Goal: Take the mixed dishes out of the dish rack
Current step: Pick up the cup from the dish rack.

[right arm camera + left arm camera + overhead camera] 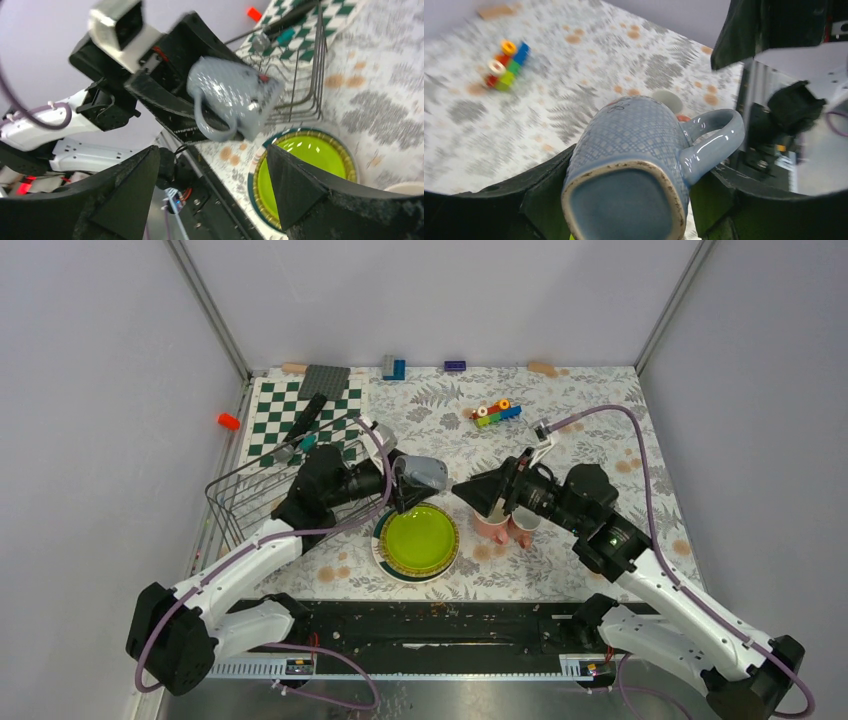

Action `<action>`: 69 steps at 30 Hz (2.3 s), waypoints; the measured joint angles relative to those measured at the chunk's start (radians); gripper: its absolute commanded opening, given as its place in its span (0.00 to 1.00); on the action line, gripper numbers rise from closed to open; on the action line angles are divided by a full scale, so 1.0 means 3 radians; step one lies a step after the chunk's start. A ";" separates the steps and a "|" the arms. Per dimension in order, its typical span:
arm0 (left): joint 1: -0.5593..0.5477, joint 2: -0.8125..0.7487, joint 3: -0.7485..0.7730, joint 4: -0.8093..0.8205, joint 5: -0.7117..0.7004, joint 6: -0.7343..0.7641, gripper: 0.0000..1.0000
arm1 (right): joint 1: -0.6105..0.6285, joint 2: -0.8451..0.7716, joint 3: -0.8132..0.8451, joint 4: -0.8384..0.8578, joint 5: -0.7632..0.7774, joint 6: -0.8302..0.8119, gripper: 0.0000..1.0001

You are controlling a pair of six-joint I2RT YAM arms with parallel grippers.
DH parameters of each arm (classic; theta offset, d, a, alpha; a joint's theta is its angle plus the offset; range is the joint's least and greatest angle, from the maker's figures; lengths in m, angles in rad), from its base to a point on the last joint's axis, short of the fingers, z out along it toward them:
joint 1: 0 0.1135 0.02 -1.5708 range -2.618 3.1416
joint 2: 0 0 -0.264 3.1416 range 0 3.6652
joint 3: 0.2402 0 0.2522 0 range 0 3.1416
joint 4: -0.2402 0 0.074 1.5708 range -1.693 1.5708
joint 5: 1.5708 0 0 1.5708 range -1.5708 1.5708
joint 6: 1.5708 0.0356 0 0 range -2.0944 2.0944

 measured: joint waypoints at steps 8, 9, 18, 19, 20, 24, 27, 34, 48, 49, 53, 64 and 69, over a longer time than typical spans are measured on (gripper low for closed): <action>-0.0069 -0.0014 -0.0062 0.0912 -0.0155 0.1040 0.00 | 0.0000 0.0233 -0.0001 -0.0103 -0.0126 0.0762 0.82; -0.0085 -0.0014 -0.0081 0.0994 -0.0142 0.1148 0.00 | 0.0000 0.0301 -0.0001 -0.0051 -0.0210 0.0885 0.81; -0.0209 -0.0013 -0.0289 0.1275 -0.0032 0.1942 0.00 | 0.0000 0.0787 -0.0036 0.0693 -0.0764 0.1606 0.66; -0.0216 -0.0013 -0.0320 0.1320 -0.0013 0.1985 0.00 | 0.0000 0.0816 -0.0048 0.0762 -0.0787 0.1662 0.63; -0.0224 -0.0014 -0.0354 0.1367 -0.0004 0.2017 0.00 | 0.0000 0.0847 -0.0056 0.0819 -0.0815 0.1718 0.60; -0.0242 -0.0017 -0.0486 0.1675 0.0027 0.2157 0.00 | -0.0001 0.0950 -0.0093 0.0964 -0.0881 0.1911 0.44; -0.0261 -0.0017 -0.0589 0.1954 0.0051 0.2210 0.00 | -0.0003 0.0960 -0.0131 0.1031 -0.0930 0.2008 0.32; -0.0268 -0.0022 -0.0713 0.2495 0.0050 0.2372 0.00 | -0.0004 0.0969 -0.0187 0.1476 -0.1072 0.2352 0.09; -0.0351 0.0003 -0.0791 0.2497 0.0095 0.2776 0.99 | -0.0022 0.0974 -0.0271 0.1597 -0.1156 0.2257 0.00; -0.0352 0.0003 -0.0804 0.2490 0.0109 0.2819 0.99 | -0.0022 0.0951 -0.0280 0.1559 -0.1141 0.2227 0.00; -0.0357 0.0003 -0.0853 0.2477 0.0137 0.2914 0.99 | -0.0020 0.0801 -0.0340 0.1414 -0.1039 0.2085 0.00; -0.0360 -0.0001 -0.0900 0.2625 -0.0197 0.2509 0.99 | -0.0020 -0.0069 -0.0421 0.0670 -0.0295 0.1324 0.00; -0.0364 -0.0149 -0.1040 0.2646 -0.0745 0.1928 0.99 | -0.0022 -0.0518 -0.0418 -0.0065 0.0392 0.0820 0.00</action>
